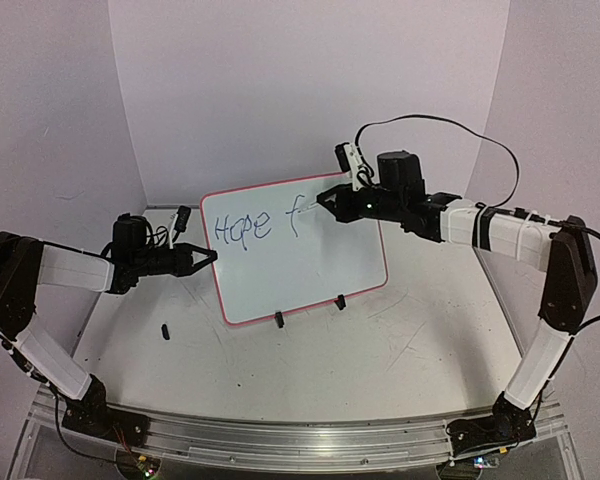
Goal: Write a sentence on the whiteboard
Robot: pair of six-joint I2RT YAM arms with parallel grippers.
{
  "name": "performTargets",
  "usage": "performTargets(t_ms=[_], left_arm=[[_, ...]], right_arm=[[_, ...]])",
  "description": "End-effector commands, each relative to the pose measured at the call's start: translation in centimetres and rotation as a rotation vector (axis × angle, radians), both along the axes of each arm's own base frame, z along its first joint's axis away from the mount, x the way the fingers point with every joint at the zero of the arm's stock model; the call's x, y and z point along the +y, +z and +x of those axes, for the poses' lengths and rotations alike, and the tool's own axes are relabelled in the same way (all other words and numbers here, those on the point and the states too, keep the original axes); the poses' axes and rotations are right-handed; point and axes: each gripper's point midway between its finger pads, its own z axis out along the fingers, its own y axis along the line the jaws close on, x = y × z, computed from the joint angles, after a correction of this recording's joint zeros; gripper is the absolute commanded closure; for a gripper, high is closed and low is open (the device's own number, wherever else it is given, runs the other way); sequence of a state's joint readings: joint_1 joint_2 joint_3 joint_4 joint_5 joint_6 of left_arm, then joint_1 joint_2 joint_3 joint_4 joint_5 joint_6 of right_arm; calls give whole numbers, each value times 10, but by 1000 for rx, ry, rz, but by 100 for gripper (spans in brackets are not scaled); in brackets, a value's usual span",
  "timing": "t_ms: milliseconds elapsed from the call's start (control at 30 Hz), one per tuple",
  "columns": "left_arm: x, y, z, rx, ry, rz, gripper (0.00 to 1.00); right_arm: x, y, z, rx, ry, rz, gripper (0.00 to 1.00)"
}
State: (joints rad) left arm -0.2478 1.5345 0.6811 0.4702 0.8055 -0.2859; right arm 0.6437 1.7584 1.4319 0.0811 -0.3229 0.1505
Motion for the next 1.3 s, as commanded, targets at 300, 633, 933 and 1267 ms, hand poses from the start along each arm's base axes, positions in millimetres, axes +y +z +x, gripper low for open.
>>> performTargets(t_ms=[300,633,933,1267], left_arm=[[13,-5,24,-43,122,90,100],[12,-6,24,-40,116,89,100],[12,-4,24,-41,112,87,100],[12,-5,24,-38,113,88,100]], right_arm=[[-1,9,22,-50,-59,-25,100],[2,9,30,-53,-68,-27,100],[4,-3,32,-28,-62,-53,100],[-6,-25,12,36,-52,-67,100]])
